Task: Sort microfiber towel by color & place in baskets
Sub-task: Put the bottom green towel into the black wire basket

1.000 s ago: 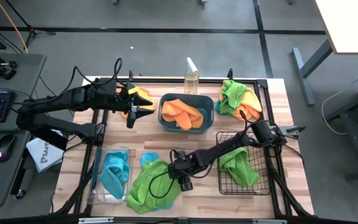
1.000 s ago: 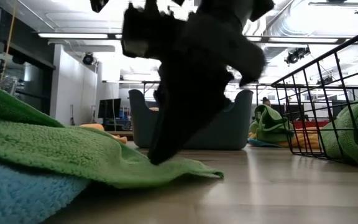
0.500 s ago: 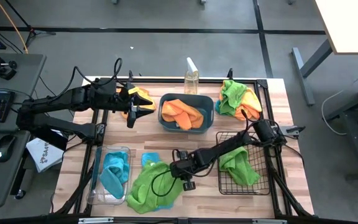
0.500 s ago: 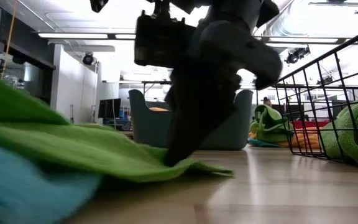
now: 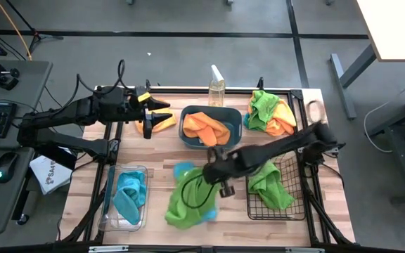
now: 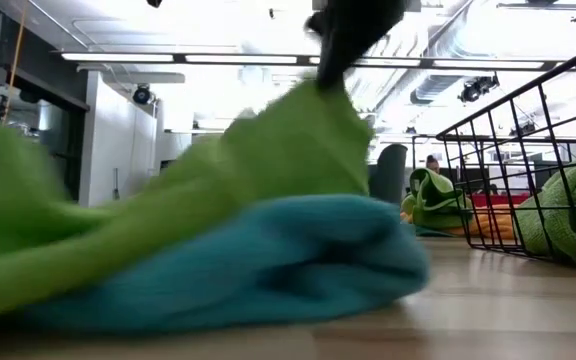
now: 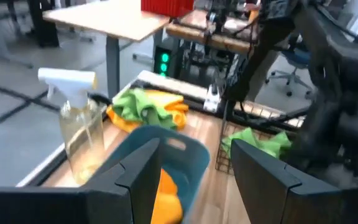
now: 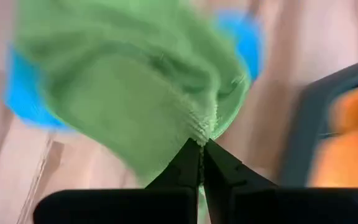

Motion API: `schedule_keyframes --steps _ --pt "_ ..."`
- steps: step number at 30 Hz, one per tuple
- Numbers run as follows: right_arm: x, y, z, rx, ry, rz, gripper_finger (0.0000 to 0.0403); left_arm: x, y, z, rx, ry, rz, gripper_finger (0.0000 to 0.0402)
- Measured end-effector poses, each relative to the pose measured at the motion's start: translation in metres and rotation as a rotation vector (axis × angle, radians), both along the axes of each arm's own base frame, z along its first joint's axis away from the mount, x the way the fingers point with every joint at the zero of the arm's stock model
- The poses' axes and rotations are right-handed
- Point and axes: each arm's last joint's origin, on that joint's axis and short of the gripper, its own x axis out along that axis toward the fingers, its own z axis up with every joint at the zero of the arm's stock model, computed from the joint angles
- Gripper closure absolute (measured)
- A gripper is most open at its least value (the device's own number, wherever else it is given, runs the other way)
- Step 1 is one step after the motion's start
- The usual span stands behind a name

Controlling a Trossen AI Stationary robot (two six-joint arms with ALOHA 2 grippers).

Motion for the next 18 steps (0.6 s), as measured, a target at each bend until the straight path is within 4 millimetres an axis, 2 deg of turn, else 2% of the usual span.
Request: schedule_keyframes --steps 6,11,15,18 --pt "-0.016 -0.026 0.087 0.043 -0.296 -0.025 0.0402 0.000 0.001 0.003 0.009 -0.025 0.019 0.0220" --pt "-0.036 -0.038 0.165 0.126 -0.563 -0.088 0.0402 0.000 0.001 0.003 0.014 -0.024 0.039 0.0220" --pt "-0.067 -0.046 0.209 0.144 -0.625 -0.171 0.0402 0.000 0.001 0.003 0.016 -0.024 0.044 0.0220" --pt "-0.102 -0.048 0.230 0.171 -0.591 -0.226 0.0402 -0.001 0.002 0.003 0.020 -0.023 0.062 0.0220"
